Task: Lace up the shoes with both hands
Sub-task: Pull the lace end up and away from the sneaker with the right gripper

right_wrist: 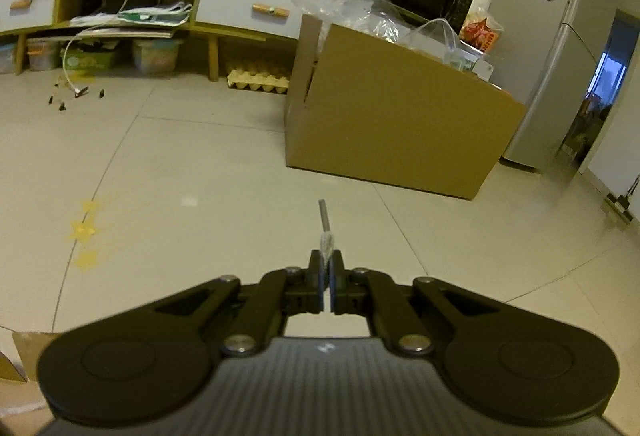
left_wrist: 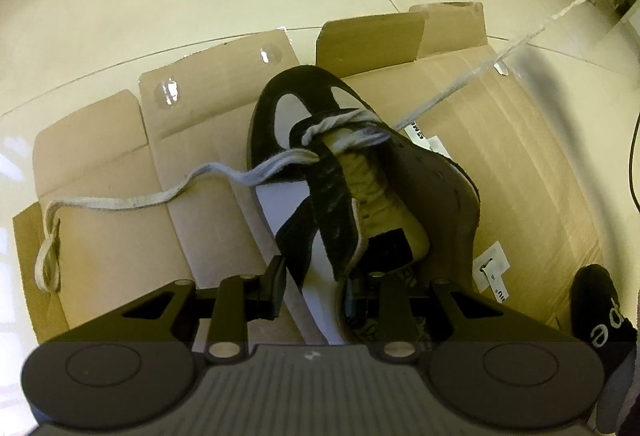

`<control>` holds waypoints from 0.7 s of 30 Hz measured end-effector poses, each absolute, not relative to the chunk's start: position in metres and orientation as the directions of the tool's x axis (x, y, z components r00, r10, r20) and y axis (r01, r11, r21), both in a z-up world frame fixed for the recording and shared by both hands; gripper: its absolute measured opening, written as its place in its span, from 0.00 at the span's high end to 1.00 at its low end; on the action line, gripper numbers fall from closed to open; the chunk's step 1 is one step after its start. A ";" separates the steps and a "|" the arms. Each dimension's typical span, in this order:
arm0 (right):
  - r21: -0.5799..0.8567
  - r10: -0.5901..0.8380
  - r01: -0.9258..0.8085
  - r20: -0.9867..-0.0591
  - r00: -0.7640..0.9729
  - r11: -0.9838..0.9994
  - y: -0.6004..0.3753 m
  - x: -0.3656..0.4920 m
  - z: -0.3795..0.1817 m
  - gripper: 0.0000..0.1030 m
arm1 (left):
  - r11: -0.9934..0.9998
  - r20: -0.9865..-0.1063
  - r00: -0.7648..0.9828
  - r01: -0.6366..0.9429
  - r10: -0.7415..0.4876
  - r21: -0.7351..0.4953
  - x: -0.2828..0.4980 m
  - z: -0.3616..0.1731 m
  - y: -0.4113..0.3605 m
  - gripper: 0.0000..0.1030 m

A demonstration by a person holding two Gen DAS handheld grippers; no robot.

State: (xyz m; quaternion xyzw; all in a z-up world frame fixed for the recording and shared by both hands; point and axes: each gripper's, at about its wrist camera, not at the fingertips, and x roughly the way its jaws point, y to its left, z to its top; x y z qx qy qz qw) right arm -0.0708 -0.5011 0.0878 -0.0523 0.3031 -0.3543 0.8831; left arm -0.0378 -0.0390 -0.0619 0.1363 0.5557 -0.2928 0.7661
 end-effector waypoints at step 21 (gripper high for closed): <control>-0.176 -0.149 0.004 -0.817 0.558 0.984 -0.357 -0.025 -0.001 0.98 | 0.791 -0.931 0.191 0.596 -0.311 -0.142 -0.044 -0.053 -0.043 0.73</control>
